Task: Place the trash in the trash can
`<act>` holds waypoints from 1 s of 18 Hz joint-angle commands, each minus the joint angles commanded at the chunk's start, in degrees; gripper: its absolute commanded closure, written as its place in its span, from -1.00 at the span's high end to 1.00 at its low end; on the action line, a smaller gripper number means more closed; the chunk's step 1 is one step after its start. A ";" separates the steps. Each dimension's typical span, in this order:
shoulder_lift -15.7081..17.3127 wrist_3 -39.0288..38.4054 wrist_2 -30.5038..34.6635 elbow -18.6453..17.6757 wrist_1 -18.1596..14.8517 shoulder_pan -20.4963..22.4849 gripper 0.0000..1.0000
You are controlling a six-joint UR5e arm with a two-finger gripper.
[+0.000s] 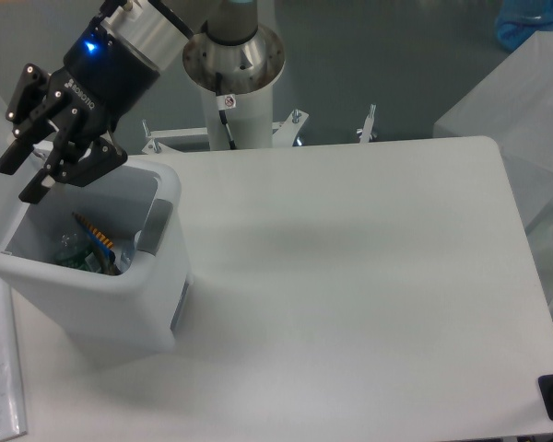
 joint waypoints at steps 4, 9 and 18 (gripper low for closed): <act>-0.09 -0.35 0.00 -0.18 0.00 4.82 1.00; -2.10 0.00 0.00 -0.44 0.00 12.73 1.00; -11.77 10.80 11.98 -0.53 -0.09 24.61 1.00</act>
